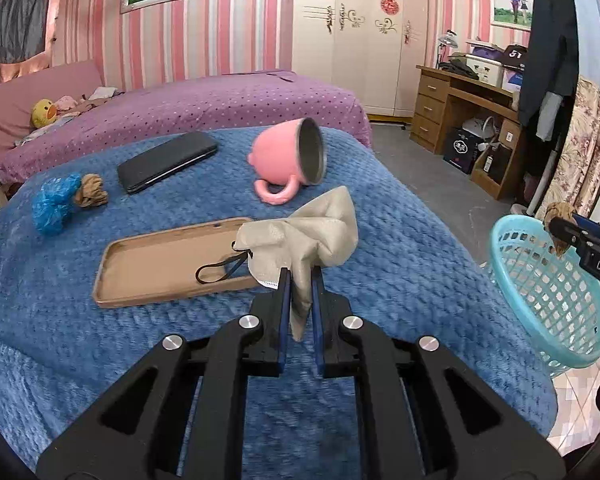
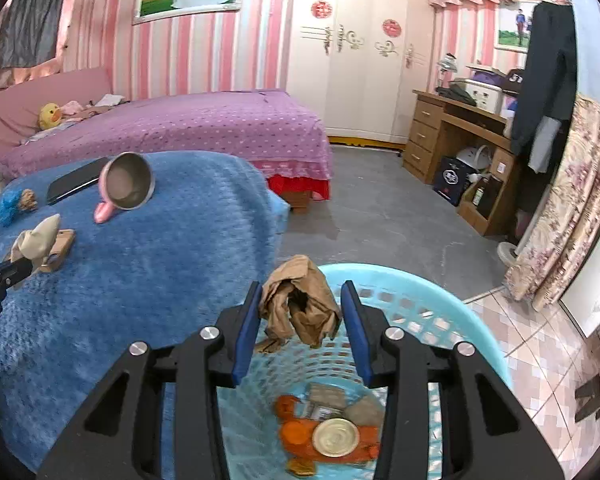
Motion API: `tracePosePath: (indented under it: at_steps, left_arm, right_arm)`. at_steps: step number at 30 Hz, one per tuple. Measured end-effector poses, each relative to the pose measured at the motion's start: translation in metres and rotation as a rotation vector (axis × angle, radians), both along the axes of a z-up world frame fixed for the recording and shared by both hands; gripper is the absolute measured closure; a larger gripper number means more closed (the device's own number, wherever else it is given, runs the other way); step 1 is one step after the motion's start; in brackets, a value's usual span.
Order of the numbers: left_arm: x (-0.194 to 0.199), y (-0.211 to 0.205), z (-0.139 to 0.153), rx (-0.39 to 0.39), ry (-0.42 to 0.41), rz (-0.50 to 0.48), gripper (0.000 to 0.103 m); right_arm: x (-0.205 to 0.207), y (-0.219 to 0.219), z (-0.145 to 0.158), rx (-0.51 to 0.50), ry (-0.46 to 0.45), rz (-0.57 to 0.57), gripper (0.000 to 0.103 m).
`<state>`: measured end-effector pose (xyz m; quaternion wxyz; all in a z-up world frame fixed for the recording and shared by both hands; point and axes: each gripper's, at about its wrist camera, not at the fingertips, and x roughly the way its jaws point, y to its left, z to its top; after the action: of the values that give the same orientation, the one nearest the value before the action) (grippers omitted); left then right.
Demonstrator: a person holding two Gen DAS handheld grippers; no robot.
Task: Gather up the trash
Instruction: 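Carry the beige cloth and brown fabric in both tools over the blue basket, then open the left tool to drop the cloth while the right tool drops the brown fabric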
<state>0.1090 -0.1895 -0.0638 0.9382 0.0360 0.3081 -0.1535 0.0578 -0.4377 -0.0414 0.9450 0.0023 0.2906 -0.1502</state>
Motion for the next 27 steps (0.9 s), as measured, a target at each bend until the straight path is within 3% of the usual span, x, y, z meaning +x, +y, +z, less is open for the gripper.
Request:
tracePosePath:
  at_steps: [17,27]
  left_arm:
    - [-0.007,-0.051,0.015,-0.024,-0.035,-0.095,0.095]
    - [-0.035,-0.150,0.021,-0.057,-0.026,-0.263,0.095]
  right_arm:
    - [-0.022,-0.071,-0.009,0.013,0.014,-0.115,0.063]
    - [-0.037,-0.101,-0.010,0.058,-0.014,-0.173,0.063]
